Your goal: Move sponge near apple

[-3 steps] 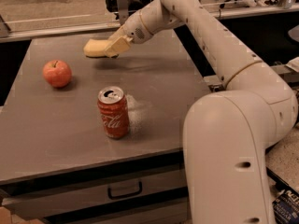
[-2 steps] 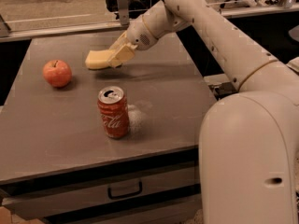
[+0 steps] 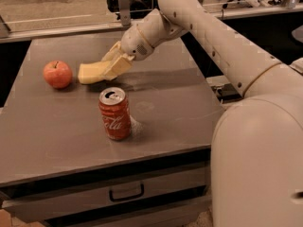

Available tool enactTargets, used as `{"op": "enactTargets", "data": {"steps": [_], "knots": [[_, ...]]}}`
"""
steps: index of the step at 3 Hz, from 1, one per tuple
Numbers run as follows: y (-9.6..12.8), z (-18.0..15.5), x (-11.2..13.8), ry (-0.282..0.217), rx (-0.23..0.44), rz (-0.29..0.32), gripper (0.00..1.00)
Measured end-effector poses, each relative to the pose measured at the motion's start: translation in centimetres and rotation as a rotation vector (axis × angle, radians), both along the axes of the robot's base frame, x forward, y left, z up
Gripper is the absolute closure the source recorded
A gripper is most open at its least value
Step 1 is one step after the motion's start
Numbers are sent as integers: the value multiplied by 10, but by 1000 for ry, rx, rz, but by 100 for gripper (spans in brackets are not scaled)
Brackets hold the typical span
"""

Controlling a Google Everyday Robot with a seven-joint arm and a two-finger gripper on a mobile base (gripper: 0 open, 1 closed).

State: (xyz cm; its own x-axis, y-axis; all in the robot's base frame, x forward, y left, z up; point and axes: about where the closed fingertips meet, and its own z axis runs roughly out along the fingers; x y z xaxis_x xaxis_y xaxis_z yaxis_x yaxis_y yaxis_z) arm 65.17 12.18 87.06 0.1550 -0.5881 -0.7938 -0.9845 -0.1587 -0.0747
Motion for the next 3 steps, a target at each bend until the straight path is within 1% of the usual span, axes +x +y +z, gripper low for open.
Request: {"op": "enactTargets", "data": {"steps": [1, 2, 3], "knots": [[12, -1, -5, 9, 0, 30, 74], [14, -9, -7, 22, -20, 20, 43], [17, -14, -7, 28, -26, 14, 12]]}}
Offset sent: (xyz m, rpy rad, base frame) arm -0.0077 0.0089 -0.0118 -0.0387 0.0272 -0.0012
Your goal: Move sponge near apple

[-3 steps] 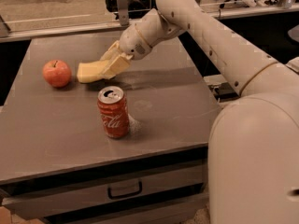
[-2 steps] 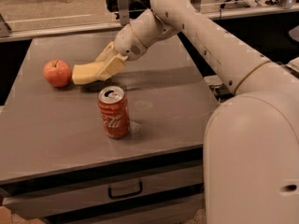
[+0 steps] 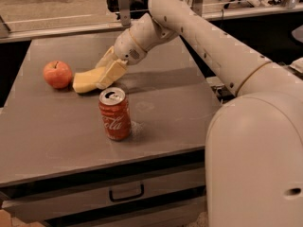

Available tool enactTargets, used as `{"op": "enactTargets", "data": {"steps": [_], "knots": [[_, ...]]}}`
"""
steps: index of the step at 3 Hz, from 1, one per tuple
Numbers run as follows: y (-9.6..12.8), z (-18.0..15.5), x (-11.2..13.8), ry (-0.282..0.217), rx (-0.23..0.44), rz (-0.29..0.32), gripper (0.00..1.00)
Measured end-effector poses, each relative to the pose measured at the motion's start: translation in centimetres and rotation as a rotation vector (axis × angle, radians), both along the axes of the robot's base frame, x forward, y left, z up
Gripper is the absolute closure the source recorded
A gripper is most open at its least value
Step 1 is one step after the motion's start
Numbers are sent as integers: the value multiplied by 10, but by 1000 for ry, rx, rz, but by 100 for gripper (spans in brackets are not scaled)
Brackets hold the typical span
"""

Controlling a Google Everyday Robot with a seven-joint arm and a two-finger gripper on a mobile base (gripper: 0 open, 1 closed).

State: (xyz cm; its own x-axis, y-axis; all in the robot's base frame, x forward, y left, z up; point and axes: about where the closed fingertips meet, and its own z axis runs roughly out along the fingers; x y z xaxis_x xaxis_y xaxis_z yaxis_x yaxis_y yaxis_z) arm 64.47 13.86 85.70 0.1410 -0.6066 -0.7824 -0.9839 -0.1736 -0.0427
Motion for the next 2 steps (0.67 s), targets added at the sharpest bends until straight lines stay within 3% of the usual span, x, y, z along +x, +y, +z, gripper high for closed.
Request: {"op": "enactTargets", "data": {"steps": [1, 2], "knots": [[2, -1, 1, 1, 4, -2, 0], [-31, 7, 17, 10, 43, -157, 0]]}}
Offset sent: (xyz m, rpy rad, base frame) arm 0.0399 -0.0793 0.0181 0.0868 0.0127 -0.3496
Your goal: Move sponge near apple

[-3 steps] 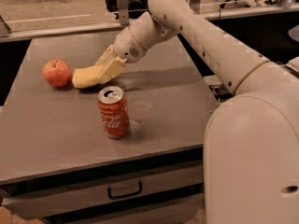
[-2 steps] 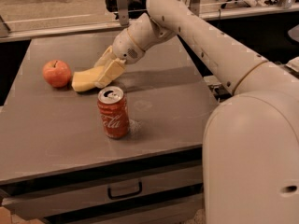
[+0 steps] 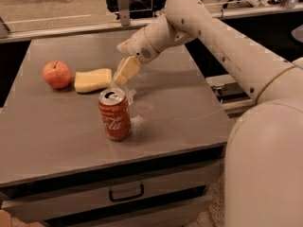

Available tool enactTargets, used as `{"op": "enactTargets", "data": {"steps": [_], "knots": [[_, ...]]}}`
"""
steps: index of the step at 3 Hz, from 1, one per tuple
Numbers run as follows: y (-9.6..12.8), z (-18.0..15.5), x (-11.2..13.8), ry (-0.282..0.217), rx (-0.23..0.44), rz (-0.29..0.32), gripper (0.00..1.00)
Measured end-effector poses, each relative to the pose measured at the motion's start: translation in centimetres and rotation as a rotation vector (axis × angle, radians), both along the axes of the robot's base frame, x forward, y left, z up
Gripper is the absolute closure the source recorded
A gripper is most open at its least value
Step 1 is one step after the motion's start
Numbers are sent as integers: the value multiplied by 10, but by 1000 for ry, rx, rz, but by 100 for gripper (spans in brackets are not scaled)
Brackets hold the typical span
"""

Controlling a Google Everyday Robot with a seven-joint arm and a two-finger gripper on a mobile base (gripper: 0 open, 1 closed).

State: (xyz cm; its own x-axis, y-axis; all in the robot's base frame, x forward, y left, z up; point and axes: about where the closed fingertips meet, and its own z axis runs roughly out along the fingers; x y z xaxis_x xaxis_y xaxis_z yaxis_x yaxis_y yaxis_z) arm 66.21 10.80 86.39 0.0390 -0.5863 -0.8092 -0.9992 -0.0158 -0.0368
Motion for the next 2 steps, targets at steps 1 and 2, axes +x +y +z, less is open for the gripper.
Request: {"op": "enactTargets", "data": {"steps": [1, 2], "knots": [[-55, 16, 28, -28, 80, -231, 0], [-53, 17, 31, -34, 84, -234, 0]]}}
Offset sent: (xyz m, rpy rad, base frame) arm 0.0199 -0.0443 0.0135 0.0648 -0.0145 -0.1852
